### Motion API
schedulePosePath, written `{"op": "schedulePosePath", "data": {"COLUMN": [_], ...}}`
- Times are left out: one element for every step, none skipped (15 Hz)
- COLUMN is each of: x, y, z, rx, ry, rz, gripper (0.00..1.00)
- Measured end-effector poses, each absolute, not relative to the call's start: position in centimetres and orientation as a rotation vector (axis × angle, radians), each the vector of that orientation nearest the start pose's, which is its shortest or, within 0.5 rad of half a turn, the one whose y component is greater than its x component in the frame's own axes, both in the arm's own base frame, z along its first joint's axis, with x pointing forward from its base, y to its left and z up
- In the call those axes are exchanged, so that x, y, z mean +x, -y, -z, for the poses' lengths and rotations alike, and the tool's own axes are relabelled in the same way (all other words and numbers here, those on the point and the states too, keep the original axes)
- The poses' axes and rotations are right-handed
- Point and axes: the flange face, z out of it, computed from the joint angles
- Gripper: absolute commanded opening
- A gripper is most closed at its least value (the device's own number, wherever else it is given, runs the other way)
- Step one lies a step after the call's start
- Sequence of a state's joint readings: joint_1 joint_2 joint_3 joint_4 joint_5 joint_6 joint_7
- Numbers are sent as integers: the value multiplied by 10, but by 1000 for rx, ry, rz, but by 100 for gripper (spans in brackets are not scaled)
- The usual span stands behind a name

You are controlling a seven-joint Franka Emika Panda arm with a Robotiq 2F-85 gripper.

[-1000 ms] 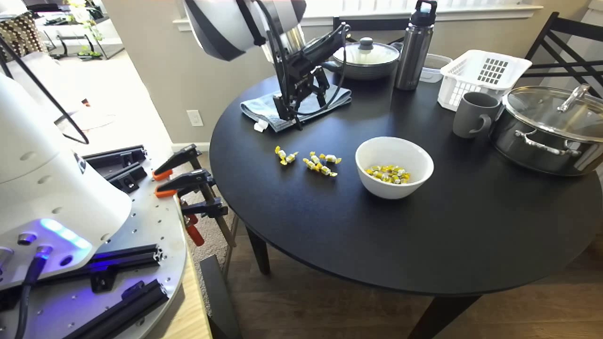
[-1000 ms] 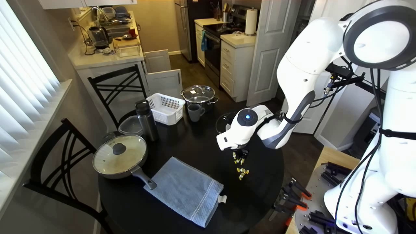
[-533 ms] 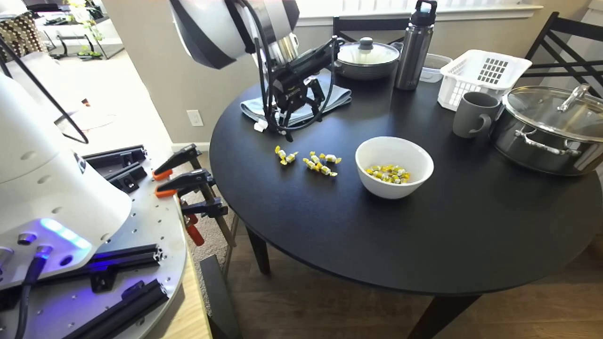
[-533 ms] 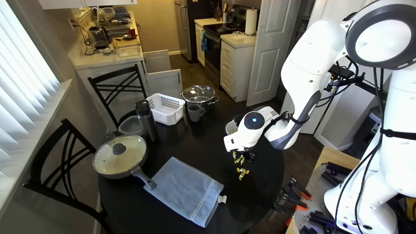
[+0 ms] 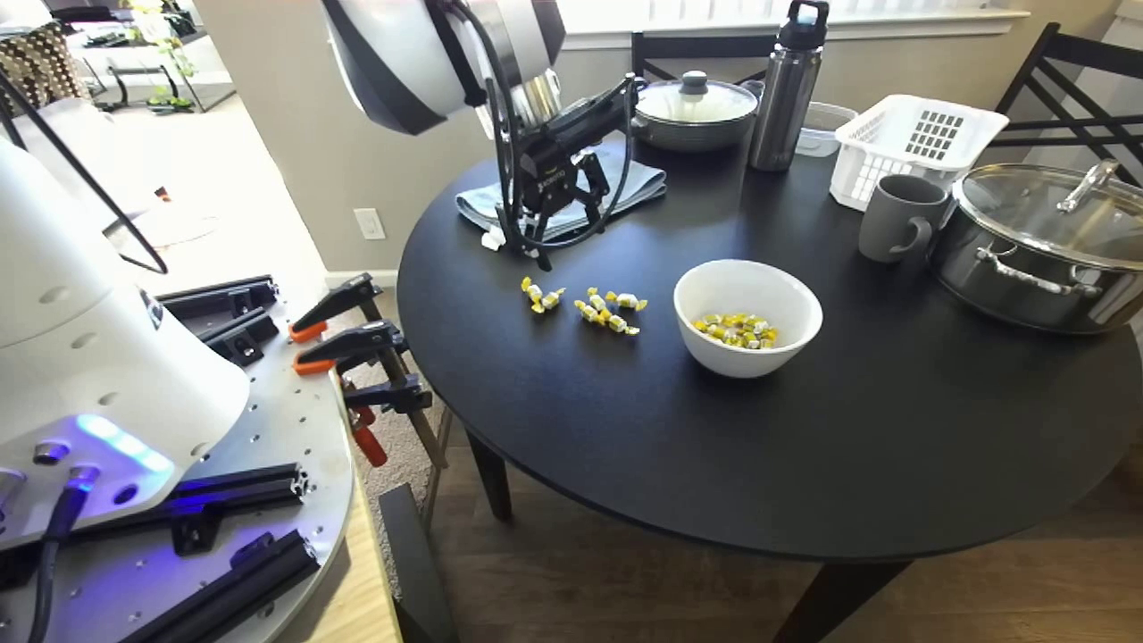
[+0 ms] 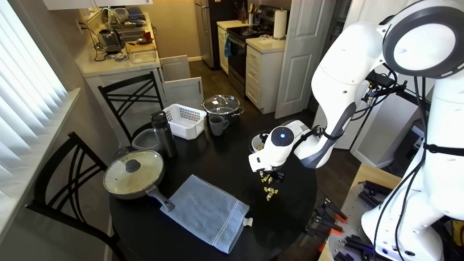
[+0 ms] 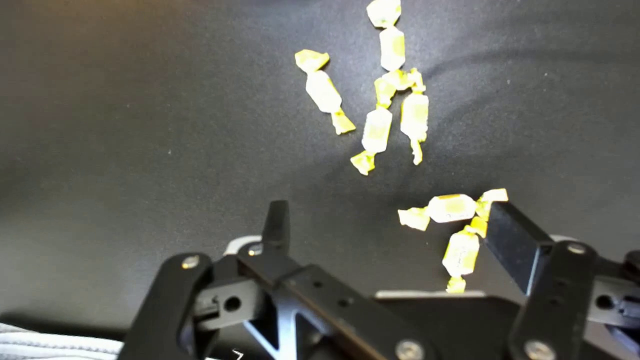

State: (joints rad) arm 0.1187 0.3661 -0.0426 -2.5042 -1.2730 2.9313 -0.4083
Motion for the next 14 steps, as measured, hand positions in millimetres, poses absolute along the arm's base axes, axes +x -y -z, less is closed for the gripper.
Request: {"op": "schedulePosePath", "data": {"x": [416, 415, 416, 417, 419, 420, 422, 422, 423, 422, 422, 422, 423, 424], "y": [-94, -95, -93, -89, -84, -78, -71, -64, -58, -53, -49, -45, -42, -39], "z": [-132, -129, -126, -124, -121, -118, -116, -113, -110, -106, -103, -100, -97, -94], "rx": [1812, 1788, 1766, 1745, 1728, 1716, 1711, 1710, 1712, 1716, 1721, 1730, 1737, 1745], "ry": [-2205, -2242, -2275, -2300, -2318, -2330, -2338, -2346, -2352, -2358, -2366, -2373, -2379, -2386], "rz": [17, 15, 11, 16, 26, 36, 46, 54, 61, 66, 65, 55, 43, 30], "gripper": [100, 100, 100, 100, 100, 100, 100, 100, 100, 100, 100, 100, 100, 100]}}
